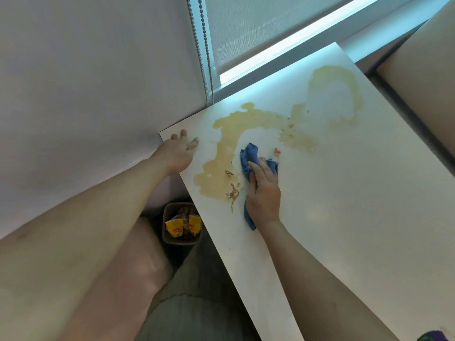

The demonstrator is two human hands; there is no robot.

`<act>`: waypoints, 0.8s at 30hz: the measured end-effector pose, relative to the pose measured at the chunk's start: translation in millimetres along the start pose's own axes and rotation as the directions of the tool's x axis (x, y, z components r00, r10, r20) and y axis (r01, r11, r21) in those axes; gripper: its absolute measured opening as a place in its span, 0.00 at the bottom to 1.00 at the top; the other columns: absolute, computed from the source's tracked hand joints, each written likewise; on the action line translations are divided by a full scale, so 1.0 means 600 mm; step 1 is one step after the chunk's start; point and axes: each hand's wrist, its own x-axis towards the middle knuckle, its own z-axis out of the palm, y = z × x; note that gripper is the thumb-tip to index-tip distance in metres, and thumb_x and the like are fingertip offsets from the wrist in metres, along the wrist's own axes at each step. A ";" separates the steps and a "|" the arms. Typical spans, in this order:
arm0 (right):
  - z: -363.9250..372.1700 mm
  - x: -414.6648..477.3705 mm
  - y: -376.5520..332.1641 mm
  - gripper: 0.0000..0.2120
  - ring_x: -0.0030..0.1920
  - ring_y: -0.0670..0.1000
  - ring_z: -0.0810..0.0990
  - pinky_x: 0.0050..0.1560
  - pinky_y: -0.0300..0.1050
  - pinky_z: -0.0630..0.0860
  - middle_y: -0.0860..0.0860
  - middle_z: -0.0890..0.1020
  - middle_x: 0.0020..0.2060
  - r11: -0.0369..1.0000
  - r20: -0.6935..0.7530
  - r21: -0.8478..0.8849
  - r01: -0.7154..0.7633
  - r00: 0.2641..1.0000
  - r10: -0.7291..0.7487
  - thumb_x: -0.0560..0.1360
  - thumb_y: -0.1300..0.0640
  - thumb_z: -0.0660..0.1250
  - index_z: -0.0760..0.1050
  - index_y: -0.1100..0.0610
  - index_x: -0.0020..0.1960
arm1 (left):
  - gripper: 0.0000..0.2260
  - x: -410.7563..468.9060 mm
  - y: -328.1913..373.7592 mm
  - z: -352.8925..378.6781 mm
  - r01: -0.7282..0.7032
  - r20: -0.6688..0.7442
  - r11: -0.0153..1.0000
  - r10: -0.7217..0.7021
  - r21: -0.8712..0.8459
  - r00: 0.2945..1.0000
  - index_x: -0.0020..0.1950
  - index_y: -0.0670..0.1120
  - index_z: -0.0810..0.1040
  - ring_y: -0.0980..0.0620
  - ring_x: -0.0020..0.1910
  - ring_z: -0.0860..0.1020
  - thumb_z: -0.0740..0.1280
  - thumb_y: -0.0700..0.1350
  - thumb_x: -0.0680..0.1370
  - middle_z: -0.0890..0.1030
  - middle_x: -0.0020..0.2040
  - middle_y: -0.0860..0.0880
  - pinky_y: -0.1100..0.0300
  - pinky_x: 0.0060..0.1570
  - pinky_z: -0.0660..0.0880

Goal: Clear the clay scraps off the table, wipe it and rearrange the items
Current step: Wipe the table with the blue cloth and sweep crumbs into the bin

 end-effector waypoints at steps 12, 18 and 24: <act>0.004 0.009 0.002 0.16 0.76 0.49 0.65 0.71 0.61 0.70 0.53 0.78 0.69 0.999 -0.046 -0.007 0.032 0.998 -0.033 0.83 0.57 0.59 0.80 0.55 0.66 | 0.21 -0.001 -0.002 0.000 -0.017 -0.021 0.999 0.016 -0.047 1.000 0.82 0.62 0.60 0.46 0.84 0.47 0.47 0.52 0.88 0.47 0.85 0.50 0.53 0.80 0.48; 0.000 0.006 0.001 0.15 0.73 0.53 0.72 0.69 0.61 0.72 0.52 0.79 0.67 0.999 -0.053 0.026 0.032 0.998 -0.031 0.83 0.57 0.59 0.80 0.56 0.65 | 0.22 0.000 -0.001 -0.003 -0.021 -0.001 1.000 0.021 -0.006 1.000 0.82 0.62 0.59 0.44 0.84 0.47 0.47 0.52 0.88 0.47 0.85 0.49 0.53 0.79 0.49; 0.010 0.010 -0.010 0.14 0.70 0.56 0.75 0.67 0.59 0.74 0.51 0.80 0.66 0.999 -0.064 0.025 0.024 0.998 -0.023 0.83 0.59 0.60 0.80 0.56 0.65 | 0.22 0.006 -0.010 -0.005 -0.037 0.004 0.999 0.037 0.001 0.999 0.82 0.62 0.59 0.45 0.84 0.46 0.46 0.53 0.87 0.46 0.85 0.51 0.51 0.80 0.48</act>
